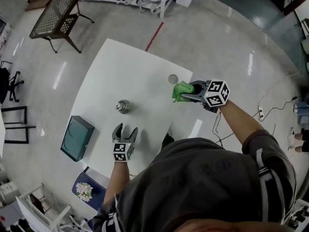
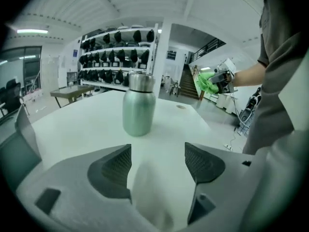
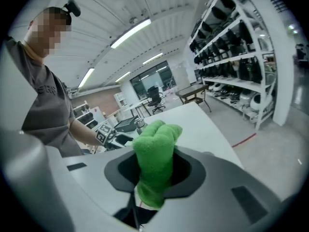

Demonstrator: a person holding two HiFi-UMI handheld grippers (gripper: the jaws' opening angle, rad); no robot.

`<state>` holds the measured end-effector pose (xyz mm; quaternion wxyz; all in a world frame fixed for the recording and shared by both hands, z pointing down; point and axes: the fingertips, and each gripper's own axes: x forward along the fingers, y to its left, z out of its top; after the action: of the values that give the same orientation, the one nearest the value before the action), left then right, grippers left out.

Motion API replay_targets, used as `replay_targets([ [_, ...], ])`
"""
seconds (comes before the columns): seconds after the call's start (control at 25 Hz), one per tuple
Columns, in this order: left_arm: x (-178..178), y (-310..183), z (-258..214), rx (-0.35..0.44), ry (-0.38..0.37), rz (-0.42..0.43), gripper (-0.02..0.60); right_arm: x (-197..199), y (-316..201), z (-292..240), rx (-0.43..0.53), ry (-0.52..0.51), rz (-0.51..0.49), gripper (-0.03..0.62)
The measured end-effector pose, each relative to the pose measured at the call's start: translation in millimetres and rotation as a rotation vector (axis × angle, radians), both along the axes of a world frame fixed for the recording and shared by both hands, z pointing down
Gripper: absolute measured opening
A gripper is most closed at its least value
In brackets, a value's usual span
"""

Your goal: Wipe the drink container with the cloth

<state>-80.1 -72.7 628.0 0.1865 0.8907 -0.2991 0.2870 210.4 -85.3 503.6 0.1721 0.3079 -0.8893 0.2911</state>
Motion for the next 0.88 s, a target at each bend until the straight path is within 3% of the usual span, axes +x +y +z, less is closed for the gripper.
replay_targets([
  [0.16, 48, 44, -19, -0.047, 0.04, 0.12, 0.323, 62, 47, -24, 0.059, -0.012, 0.158, 0.087],
  [0.24, 89, 61, -39, -0.033, 0.078, 0.18, 0.265, 96, 80, -41, 0.096, -0.015, 0.237, 0.087],
  [0.32, 138, 75, -63, 0.001, 0.136, 0.219, 0.184, 134, 117, -57, 0.137, -0.011, 0.328, 0.087],
  [0.44, 218, 99, -107, 0.065, 0.22, 0.309, 0.126, 192, 180, -82, 0.199, 0.008, 0.48, 0.087],
  [0.68, 383, 184, -190, 0.148, 0.388, 0.526, 0.059, 288, 316, -127, 0.276, 0.067, 0.728, 0.087],
  [0.88, 488, 265, -255, 0.131, 0.542, 0.674, 0.027, 350, 405, -162, 0.33, 0.162, 0.862, 0.087],
])
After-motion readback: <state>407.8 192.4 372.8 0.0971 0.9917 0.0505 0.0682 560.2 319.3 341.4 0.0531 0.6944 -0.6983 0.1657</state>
